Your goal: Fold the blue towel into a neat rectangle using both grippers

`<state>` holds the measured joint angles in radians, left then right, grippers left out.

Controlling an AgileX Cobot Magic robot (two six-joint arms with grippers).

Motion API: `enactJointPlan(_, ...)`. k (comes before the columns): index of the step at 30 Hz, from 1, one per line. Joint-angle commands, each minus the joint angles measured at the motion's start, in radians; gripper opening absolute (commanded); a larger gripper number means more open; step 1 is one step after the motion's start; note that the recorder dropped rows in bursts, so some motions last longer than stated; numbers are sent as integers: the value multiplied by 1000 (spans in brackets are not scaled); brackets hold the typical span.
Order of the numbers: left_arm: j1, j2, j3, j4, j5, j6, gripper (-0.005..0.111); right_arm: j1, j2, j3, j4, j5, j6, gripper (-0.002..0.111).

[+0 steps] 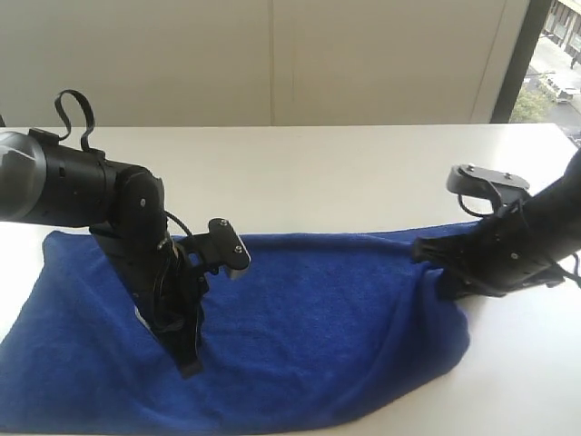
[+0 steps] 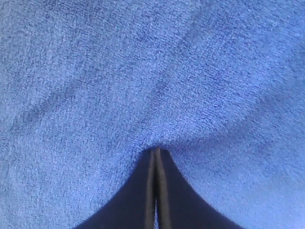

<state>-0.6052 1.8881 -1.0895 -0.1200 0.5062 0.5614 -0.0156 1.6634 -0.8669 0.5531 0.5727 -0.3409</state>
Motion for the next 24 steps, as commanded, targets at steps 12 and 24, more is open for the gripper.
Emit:
enactJointPlan(12,-4,80,30,-10,-21,14,0,117,-3,-71,105,-37,-109,74)
enactJointPlan(24,-4,80,30,-10,-20,16,0,202,75,-90,274,-155,-195,74)
